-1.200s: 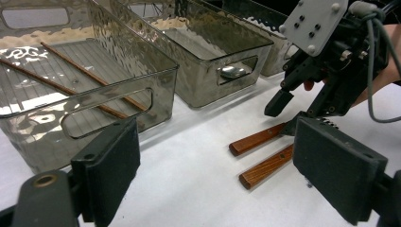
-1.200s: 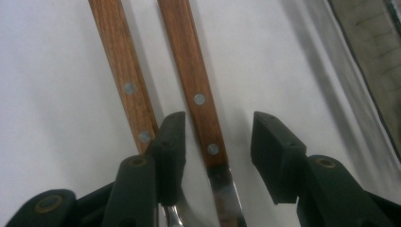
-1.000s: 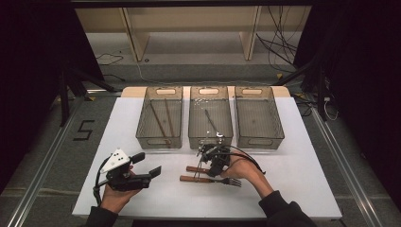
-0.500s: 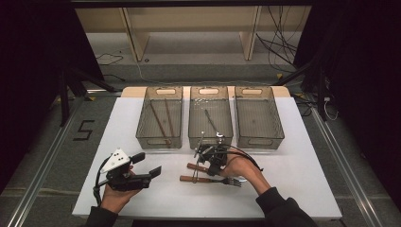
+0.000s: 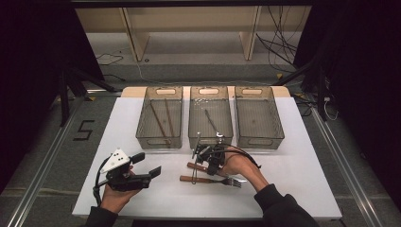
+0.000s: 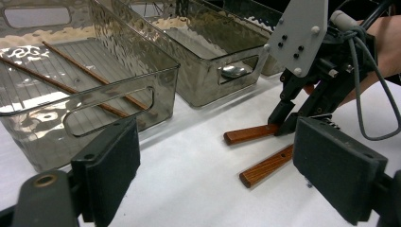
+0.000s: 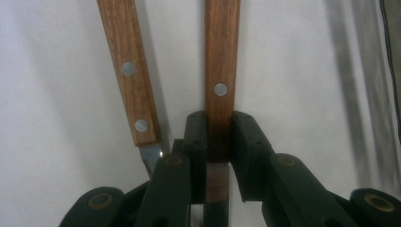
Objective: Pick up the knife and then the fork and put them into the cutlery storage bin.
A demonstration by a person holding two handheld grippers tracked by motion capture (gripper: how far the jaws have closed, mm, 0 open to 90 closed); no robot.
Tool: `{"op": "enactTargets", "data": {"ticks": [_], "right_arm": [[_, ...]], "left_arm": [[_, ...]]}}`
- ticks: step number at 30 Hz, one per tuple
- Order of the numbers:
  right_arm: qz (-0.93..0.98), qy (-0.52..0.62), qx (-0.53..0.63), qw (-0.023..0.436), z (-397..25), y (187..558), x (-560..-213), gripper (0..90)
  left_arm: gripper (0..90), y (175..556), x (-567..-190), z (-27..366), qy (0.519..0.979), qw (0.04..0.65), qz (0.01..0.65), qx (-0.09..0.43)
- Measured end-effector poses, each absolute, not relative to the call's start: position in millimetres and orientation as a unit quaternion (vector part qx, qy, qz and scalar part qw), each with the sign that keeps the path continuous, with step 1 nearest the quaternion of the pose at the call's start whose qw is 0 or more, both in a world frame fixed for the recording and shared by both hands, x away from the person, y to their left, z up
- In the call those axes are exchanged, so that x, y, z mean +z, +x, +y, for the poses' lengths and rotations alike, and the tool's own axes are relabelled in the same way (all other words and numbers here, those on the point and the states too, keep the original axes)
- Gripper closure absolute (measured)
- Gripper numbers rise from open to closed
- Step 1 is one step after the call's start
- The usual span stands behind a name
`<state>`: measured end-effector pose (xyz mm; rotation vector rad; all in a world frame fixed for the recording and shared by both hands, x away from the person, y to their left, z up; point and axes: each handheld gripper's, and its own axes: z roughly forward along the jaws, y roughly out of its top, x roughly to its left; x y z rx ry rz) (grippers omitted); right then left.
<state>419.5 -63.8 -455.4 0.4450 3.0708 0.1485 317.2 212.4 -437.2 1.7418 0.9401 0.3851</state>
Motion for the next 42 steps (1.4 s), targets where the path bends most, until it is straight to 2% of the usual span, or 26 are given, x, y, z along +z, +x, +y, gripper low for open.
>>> {"op": "enactTargets", "data": {"ticks": [29,42], "right_arm": [[0.970,0.177,0.163,0.036,-82.5,424.8,-425.4,78.2],[0.945,0.207,0.247,0.047,-103.6,435.7,-384.2,78.1]], "left_arm": [[15.6,316.9,-437.1,213.1,0.731,0.532,0.396,0.163],[15.6,316.8,-437.0,213.2,0.730,0.532,0.396,0.163]]}}
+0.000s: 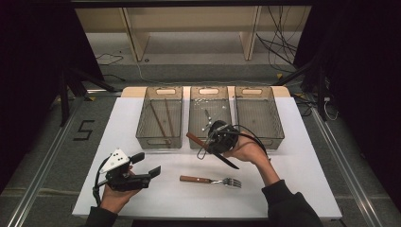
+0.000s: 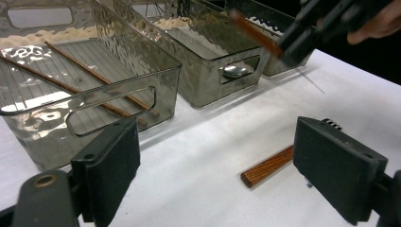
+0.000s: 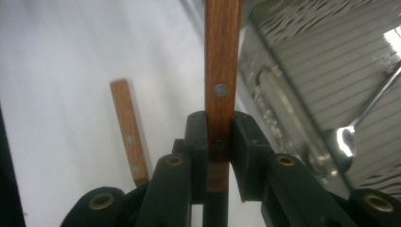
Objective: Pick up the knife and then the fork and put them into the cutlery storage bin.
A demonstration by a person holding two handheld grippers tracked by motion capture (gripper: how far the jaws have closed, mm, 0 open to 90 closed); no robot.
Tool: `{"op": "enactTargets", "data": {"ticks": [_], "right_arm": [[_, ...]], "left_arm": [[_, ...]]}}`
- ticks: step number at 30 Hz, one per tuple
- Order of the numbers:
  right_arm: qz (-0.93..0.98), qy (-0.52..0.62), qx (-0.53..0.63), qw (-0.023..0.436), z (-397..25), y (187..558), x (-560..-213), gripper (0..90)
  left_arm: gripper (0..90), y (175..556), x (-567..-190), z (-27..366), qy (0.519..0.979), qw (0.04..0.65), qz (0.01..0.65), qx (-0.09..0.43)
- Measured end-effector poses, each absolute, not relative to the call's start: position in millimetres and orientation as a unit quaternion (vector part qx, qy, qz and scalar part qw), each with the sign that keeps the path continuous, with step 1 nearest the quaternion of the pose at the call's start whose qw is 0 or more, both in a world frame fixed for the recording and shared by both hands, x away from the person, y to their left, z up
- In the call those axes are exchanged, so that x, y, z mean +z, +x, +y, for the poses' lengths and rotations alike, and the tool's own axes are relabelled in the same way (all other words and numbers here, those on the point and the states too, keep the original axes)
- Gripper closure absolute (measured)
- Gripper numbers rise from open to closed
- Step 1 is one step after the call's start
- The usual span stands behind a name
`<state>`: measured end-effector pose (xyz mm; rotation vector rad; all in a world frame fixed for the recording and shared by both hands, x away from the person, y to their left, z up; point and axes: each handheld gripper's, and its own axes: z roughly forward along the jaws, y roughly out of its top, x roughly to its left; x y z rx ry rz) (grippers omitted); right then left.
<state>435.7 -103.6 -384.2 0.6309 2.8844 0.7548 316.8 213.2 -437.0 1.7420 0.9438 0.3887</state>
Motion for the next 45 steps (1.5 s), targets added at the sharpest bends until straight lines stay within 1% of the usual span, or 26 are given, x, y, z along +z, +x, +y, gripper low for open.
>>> {"op": "enactTargets", "data": {"ticks": [6,15,45], "right_arm": [[0.922,0.232,0.308,0.042,-120.5,442.4,-363.5,78.1],[0.893,0.269,0.357,0.055,-146.3,454.5,-341.4,78.1],[0.826,0.380,0.403,0.107,-227.0,492.7,-307.2,78.0]], "left_arm": [[15.6,316.9,-437.1,213.3,0.730,0.532,0.396,0.163],[15.6,317.0,-437.1,213.3,0.730,0.533,0.397,0.163],[15.6,317.2,-437.1,214.4,0.729,0.532,0.397,0.165]]}}
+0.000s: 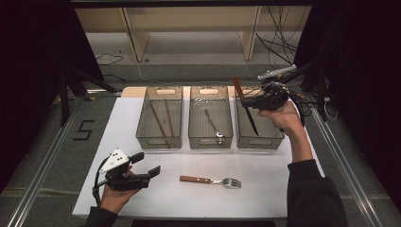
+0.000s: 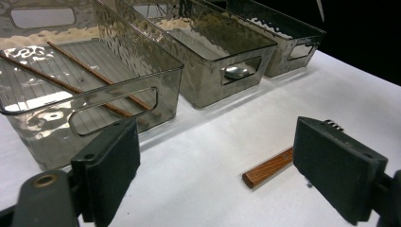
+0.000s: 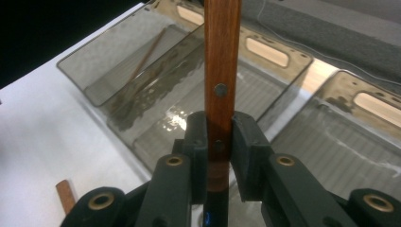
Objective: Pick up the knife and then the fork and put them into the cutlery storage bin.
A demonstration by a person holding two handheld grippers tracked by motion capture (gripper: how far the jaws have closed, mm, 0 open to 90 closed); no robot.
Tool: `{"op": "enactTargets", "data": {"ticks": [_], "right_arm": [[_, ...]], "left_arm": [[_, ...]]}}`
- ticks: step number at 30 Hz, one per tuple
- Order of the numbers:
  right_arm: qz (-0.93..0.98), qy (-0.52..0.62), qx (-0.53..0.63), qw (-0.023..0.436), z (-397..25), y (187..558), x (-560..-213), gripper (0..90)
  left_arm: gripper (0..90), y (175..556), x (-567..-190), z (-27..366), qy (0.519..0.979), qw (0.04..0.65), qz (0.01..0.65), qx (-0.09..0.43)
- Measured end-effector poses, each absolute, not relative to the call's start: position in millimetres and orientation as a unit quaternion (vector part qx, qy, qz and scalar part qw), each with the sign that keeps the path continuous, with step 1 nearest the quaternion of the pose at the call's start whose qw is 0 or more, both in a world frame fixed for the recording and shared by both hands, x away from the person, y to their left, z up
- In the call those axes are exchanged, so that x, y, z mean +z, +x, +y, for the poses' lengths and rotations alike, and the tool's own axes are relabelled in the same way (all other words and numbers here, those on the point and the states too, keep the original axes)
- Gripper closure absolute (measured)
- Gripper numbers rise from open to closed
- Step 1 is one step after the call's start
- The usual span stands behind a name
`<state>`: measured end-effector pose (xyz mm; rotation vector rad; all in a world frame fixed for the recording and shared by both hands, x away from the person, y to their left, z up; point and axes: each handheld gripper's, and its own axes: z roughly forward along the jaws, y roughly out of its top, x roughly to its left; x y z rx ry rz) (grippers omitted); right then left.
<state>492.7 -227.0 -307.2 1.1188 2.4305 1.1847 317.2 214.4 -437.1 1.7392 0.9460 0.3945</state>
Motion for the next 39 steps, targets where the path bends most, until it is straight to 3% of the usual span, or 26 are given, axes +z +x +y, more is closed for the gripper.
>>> {"op": "enactTargets", "data": {"ticks": [14,39], "right_arm": [[0.801,0.438,0.388,0.125,-250.2,515.6,-320.5,78.0],[0.770,0.500,0.383,0.109,-252.1,533.9,-361.5,77.9]], "left_arm": [[15.6,316.7,-436.9,214.8,0.729,0.532,0.398,0.166],[15.6,316.5,-437.3,215.0,0.729,0.532,0.398,0.165]]}}
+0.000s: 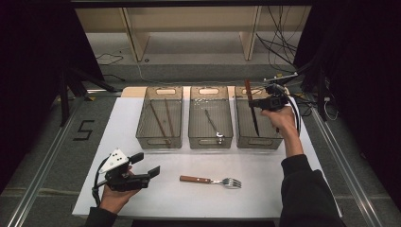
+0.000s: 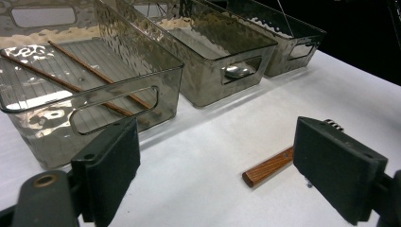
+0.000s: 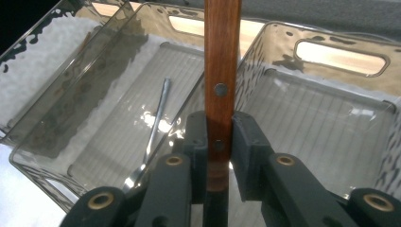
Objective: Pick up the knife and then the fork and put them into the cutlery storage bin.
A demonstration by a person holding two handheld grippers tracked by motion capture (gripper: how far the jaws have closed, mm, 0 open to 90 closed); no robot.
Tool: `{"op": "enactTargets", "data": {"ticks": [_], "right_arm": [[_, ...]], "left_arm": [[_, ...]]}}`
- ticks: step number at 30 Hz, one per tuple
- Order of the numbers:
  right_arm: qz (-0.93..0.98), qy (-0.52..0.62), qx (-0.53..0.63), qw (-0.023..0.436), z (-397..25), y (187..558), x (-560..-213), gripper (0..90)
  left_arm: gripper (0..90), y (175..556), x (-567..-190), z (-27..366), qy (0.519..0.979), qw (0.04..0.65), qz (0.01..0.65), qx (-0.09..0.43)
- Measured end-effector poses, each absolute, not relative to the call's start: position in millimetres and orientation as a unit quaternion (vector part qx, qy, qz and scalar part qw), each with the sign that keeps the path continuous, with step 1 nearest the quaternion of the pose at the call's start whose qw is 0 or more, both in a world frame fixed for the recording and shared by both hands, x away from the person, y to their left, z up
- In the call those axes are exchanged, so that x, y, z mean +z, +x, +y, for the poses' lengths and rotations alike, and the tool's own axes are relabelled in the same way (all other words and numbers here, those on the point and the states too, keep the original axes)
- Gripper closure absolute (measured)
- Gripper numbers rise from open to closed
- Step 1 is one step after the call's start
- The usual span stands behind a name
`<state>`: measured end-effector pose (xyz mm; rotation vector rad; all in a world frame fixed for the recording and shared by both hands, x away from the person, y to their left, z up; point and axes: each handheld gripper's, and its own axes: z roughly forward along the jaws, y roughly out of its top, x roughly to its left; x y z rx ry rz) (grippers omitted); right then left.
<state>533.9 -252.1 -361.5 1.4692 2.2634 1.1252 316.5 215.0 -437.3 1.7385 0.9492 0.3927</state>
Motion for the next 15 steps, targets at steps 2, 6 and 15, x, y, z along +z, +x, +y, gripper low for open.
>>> {"op": "enactTargets", "data": {"ticks": [2,6,15], "right_arm": [[0.771,0.501,0.377,0.111,-251.1,534.1,-363.2,77.9],[0.768,0.506,0.376,0.110,-248.8,534.0,-367.2,77.9],[0.760,0.522,0.370,0.108,-247.5,533.0,-381.6,77.8]], "left_arm": [[15.6,316.6,-437.3,215.1,0.729,0.532,0.398,0.165],[15.6,316.5,-437.3,215.0,0.729,0.532,0.398,0.165],[15.6,316.0,-437.4,214.9,0.728,0.532,0.399,0.164]]}}
